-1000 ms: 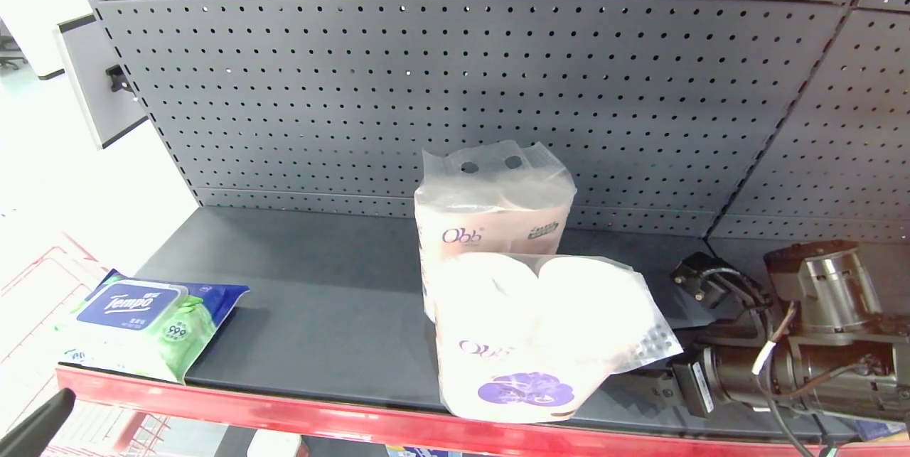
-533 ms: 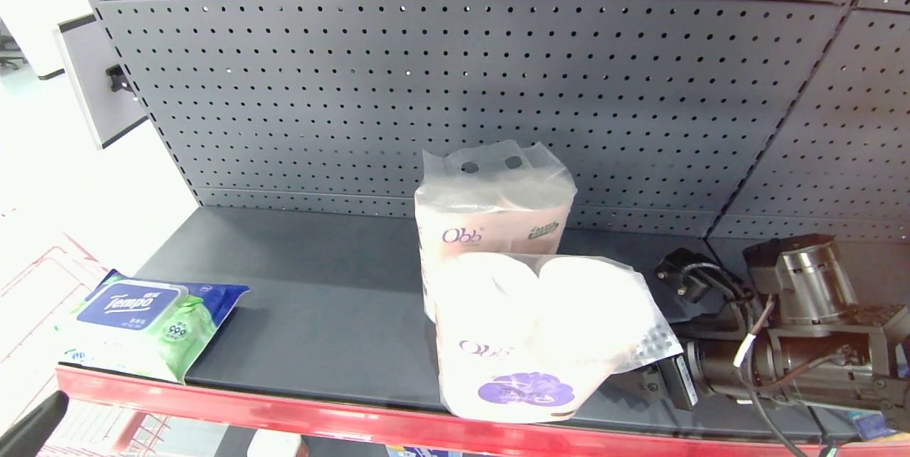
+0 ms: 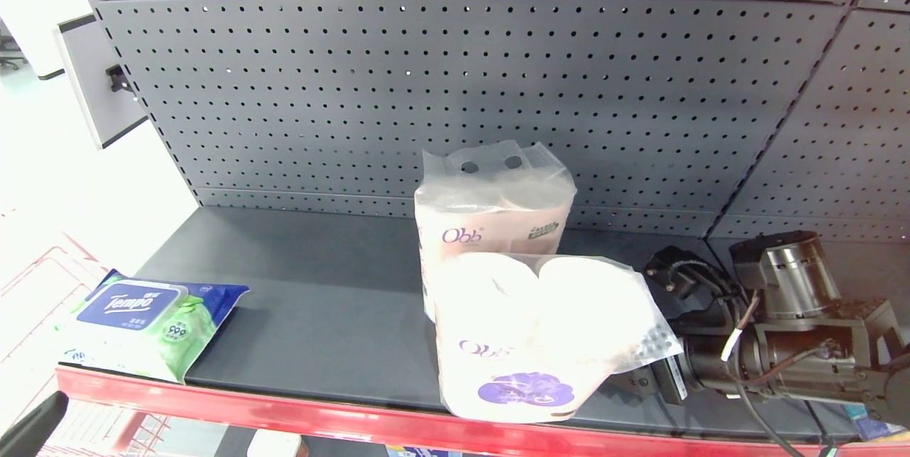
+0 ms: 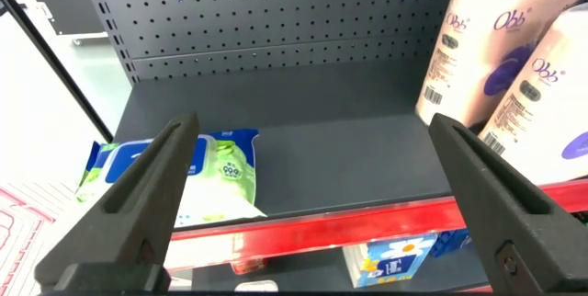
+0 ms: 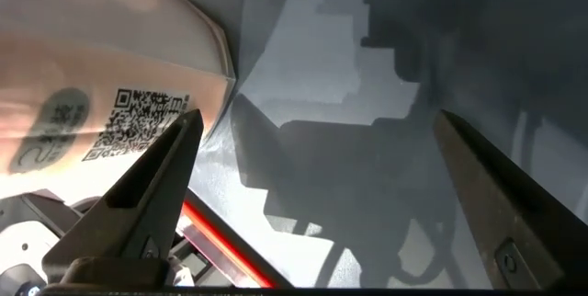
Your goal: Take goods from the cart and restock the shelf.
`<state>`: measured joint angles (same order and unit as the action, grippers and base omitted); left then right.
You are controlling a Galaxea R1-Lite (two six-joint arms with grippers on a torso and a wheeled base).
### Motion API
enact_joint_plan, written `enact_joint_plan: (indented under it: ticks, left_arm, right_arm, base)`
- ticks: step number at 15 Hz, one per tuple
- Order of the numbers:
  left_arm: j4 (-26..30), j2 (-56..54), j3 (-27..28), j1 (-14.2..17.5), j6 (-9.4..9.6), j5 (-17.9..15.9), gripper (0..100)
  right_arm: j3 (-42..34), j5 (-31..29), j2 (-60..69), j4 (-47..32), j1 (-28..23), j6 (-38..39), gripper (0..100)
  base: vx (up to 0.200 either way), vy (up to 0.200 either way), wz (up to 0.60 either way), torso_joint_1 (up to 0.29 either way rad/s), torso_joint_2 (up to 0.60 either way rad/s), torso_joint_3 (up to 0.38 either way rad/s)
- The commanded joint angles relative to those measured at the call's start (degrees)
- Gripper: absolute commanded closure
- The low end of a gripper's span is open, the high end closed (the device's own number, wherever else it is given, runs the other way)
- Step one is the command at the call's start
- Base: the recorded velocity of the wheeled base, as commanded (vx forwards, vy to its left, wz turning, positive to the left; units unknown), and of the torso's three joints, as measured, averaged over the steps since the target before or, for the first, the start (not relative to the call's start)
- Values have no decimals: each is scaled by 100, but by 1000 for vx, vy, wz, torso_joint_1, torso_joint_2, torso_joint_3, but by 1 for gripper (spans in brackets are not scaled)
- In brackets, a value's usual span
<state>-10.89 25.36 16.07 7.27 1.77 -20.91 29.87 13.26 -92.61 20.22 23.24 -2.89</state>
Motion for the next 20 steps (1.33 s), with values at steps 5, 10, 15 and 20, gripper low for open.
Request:
enact_joint_plan:
  ticks: [5, 10, 15, 20]
  left_arm:
    - [-1, 13, -16, 3, -1, -10, 0]
    - [-1, -13, -25, 3, -1, -10, 0]
    - [-1, -4, -51, -6, -1, -10, 0]
    - [8, 22, -86, 3, -10, -1, 0]
  right_arm:
    - [46, 1, -90, -1, 93, 8, 0]
    - [169, -8, -231, -1, 234, 52, 0]
    - [177, -8, -257, -1, 225, 52, 0]
    - [-42, -166, 235, -1, 199, 52, 0]
  base:
    - [0, 0, 0, 0, 0, 0]
    - [0, 0, 0, 0, 0, 0]
    - [0, 0, 0, 0, 0, 0]
    - [0, 0, 0, 0, 0, 0]
